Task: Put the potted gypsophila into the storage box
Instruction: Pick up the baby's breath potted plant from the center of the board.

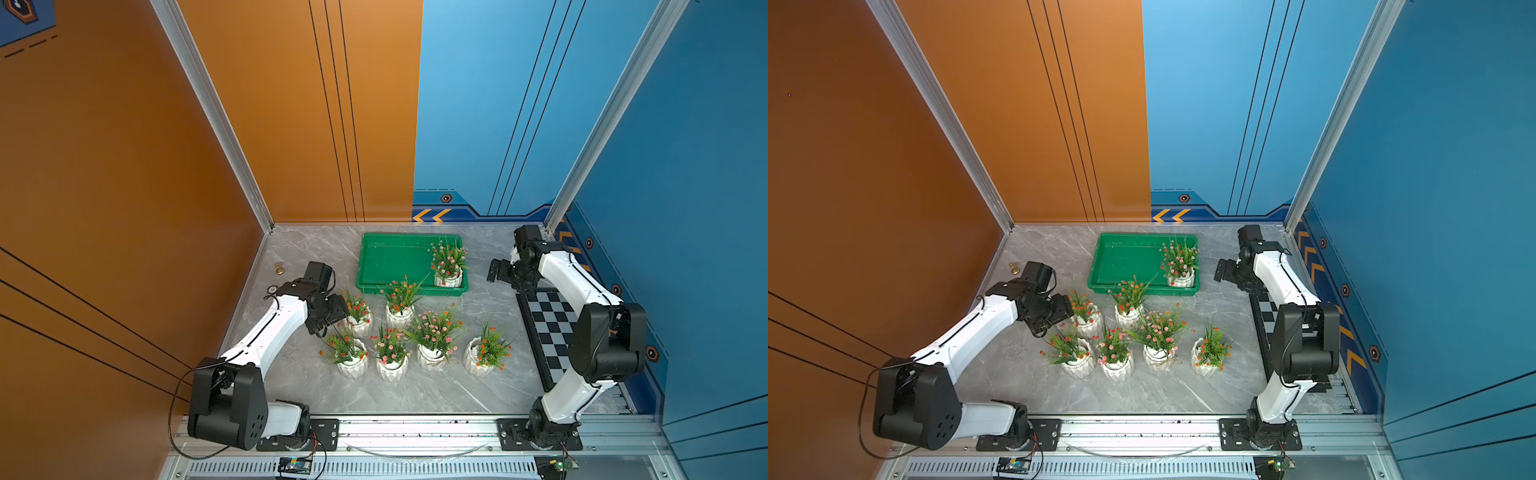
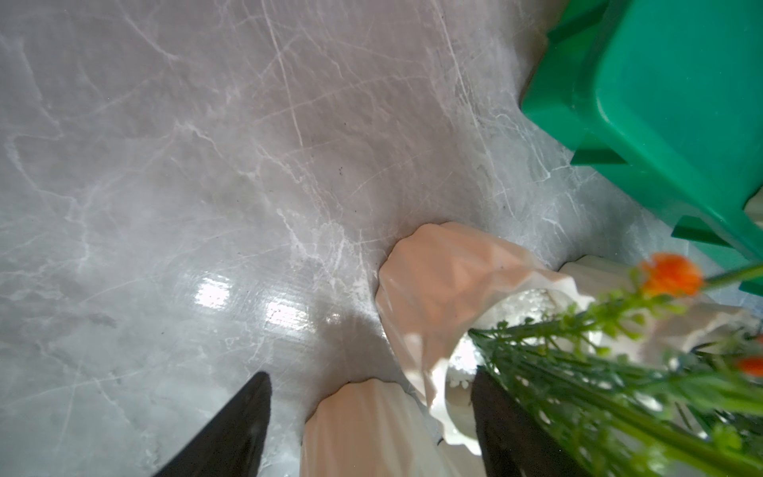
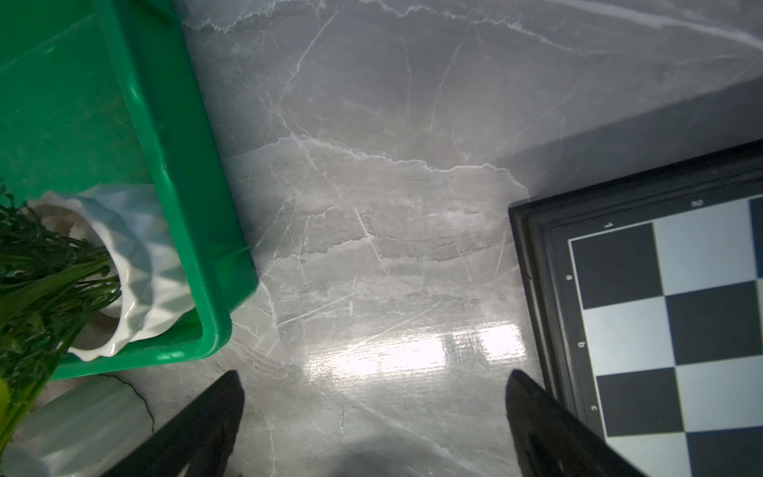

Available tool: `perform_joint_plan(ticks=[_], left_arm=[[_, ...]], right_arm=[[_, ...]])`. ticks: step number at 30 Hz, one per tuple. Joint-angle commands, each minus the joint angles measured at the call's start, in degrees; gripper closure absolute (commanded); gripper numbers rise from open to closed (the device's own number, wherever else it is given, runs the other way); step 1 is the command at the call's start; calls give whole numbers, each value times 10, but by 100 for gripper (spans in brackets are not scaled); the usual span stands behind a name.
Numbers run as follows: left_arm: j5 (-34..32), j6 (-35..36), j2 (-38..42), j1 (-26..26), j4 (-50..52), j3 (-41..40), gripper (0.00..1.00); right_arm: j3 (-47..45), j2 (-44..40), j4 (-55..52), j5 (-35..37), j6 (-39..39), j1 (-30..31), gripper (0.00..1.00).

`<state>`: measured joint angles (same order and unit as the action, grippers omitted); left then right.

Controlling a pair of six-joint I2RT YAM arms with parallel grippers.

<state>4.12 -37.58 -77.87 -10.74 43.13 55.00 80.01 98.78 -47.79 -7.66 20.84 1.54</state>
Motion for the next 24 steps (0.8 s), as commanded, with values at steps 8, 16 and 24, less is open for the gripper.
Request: perform_joint_plan(ticks=[8,16,24], left_arm=[[-20,-3,-36,-25,-9,16,37],[-33,0,-56,-39,-10,27,48],[-41,4,-70,-47,-10,35,59]], right_arm=[[-7,-15,4,-8,-10,2,0],[-10,-15,4,-8,-10,2,0],[-12,-16,4,-5,-12,1,0]])
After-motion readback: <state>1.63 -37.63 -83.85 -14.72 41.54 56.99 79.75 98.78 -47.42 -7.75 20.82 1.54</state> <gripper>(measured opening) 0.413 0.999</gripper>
